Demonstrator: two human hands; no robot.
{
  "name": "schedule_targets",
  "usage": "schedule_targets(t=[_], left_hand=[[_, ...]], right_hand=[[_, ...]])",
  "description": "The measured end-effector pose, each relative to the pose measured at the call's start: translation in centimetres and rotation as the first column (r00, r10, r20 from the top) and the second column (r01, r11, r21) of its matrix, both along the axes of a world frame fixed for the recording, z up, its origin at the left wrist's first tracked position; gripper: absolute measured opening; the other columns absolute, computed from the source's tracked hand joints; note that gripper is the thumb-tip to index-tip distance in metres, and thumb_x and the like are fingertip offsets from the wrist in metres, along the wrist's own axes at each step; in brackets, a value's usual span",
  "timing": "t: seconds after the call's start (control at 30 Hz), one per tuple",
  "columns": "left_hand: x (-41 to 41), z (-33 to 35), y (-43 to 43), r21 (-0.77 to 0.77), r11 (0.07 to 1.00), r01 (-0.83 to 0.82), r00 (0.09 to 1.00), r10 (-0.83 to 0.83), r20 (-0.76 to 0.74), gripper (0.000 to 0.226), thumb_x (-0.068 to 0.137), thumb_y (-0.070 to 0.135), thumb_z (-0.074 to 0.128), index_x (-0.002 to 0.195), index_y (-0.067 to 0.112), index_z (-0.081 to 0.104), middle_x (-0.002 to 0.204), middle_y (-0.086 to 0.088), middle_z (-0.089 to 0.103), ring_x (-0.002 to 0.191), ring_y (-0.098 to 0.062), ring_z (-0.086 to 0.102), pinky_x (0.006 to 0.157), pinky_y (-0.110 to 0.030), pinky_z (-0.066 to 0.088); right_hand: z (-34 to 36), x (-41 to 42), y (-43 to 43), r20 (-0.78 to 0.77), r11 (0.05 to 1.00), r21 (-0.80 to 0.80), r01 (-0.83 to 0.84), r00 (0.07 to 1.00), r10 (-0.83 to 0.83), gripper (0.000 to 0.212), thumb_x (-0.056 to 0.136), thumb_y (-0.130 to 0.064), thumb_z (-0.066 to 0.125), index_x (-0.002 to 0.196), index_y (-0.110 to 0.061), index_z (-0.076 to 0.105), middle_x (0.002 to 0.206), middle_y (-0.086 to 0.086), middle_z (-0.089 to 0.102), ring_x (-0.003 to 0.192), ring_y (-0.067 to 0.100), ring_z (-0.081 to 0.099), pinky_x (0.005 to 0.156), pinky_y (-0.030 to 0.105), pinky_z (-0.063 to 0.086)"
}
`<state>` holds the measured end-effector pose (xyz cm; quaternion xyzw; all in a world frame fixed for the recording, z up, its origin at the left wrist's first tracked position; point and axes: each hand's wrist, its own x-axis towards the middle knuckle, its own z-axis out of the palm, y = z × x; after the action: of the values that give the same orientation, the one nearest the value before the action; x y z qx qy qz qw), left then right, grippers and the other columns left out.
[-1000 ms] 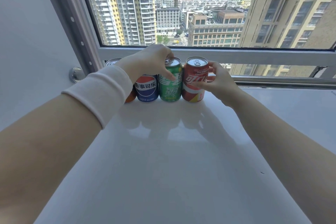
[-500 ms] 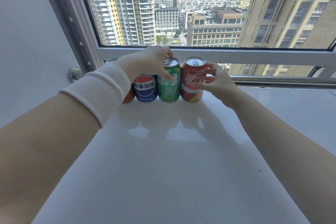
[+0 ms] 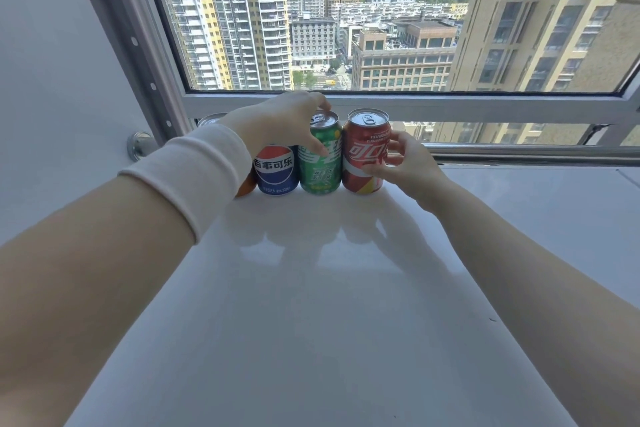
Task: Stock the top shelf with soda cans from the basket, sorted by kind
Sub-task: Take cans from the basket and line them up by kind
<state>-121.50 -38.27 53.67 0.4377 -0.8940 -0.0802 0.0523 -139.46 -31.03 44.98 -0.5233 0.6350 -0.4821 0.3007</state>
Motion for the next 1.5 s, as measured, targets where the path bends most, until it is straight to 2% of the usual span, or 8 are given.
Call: schedule_targets(t=[0.1,0.17,0.3,0.4,0.67,0.93,1.4,1.5], left_hand=[[0.0,0.0,0.1,-0.009,1.0,-0.006,1.0,0.006,0.003,0.077,0.076,0.03,0.074,0.141,0.019,0.032,0.144,-0.005,0.039,0.127,-0.025,0.041,0.095,-0.038,0.04],[0.1,-0.1,0.3,-0.024,1.0,-0.017,0.999,0.018,0.027,0.084,0.076,0.033,0.073,0.144,0.018,0.026,0.148,-0.005,0.034,0.131,-0.026,0.037,0.1,-0.04,0.038],[0.4,-0.2,2.1,-0.092,0.996,-0.002,0.998,0.007,0.056,0.096,0.077,0.041,0.071,0.148,0.014,0.013,0.155,-0.007,0.019,0.141,-0.026,0.021,0.114,-0.042,0.021],[0.3,-0.1,5.0,-0.149,0.989,-0.001,0.999,0.006,0.033,0.092,0.081,0.043,0.064,0.149,0.014,0.01,0.157,-0.009,0.012,0.144,-0.026,0.013,0.115,-0.043,0.011],[0.1,-1.4,14.4,-0.234,0.972,-0.023,0.996,0.003,-0.085,0.072,0.089,0.045,0.053,0.146,0.014,0.023,0.153,-0.009,0.025,0.141,-0.023,0.022,0.116,-0.042,0.013],[0.0,-5.7,28.9,-0.216,0.974,-0.069,0.993,0.046,-0.109,0.065,0.091,0.042,0.05,0.145,0.014,0.026,0.153,-0.01,0.025,0.143,-0.025,0.019,0.117,-0.043,0.011],[3.0,-12.7,46.3,-0.231,0.973,-0.004,0.998,-0.009,-0.055,0.064,0.095,0.043,0.041,0.147,0.014,0.019,0.156,-0.01,0.016,0.145,-0.024,0.008,0.117,-0.04,0.001],[4.2,-13.9,48.8,-0.21,0.978,-0.004,0.998,-0.009,-0.062,0.062,0.095,0.041,0.041,0.147,0.014,0.02,0.156,-0.011,0.015,0.145,-0.025,0.007,0.118,-0.041,0.002]], right_hand=[[0.1,0.2,0.2,0.006,1.0,0.014,-0.006,1.0,0.006,0.073,0.074,-0.009,0.075,0.137,-0.012,0.037,0.132,0.005,0.051,0.117,0.019,0.05,0.088,0.031,0.043],[0.2,0.2,0.6,-0.005,0.999,0.044,-0.018,1.0,0.018,0.087,0.073,-0.015,0.077,0.144,-0.013,0.027,0.143,0.006,0.042,0.13,0.019,0.041,0.099,0.035,0.04],[0.1,-0.1,2.7,-0.074,0.995,0.089,0.042,0.997,-0.036,0.103,0.072,-0.033,0.077,0.149,-0.016,0.011,0.154,0.003,0.025,0.141,0.018,0.025,0.111,0.038,0.029],[0.5,-0.4,5.6,-0.155,0.992,0.092,0.087,0.985,-0.072,0.097,0.076,-0.037,0.072,0.149,-0.014,0.012,0.155,0.002,0.023,0.142,0.018,0.022,0.113,0.039,0.027],[1.0,0.4,15.2,-0.451,0.993,0.023,0.12,0.887,-0.096,0.078,0.088,-0.036,0.059,0.147,-0.008,0.017,0.154,0.006,0.024,0.142,0.018,0.02,0.111,0.028,0.019],[-0.5,1.6,29.0,-0.667,0.998,-0.055,0.03,0.742,-0.06,0.069,0.093,-0.033,0.052,0.147,-0.01,0.018,0.155,0.003,0.021,0.145,0.018,0.008,0.117,0.037,0.019],[-4.4,4.9,46.6,-0.784,0.997,-0.072,0.026,0.616,-0.073,0.068,0.091,-0.03,0.054,0.145,-0.005,0.023,0.152,0.011,0.027,0.145,0.025,0.013,0.118,0.038,0.015],[-6.1,6.2,49.1,-0.811,0.995,-0.088,0.041,0.577,-0.096,0.065,0.089,-0.028,0.059,0.142,0.0,0.031,0.147,0.016,0.036,0.141,0.032,0.023,0.116,0.044,0.021]])
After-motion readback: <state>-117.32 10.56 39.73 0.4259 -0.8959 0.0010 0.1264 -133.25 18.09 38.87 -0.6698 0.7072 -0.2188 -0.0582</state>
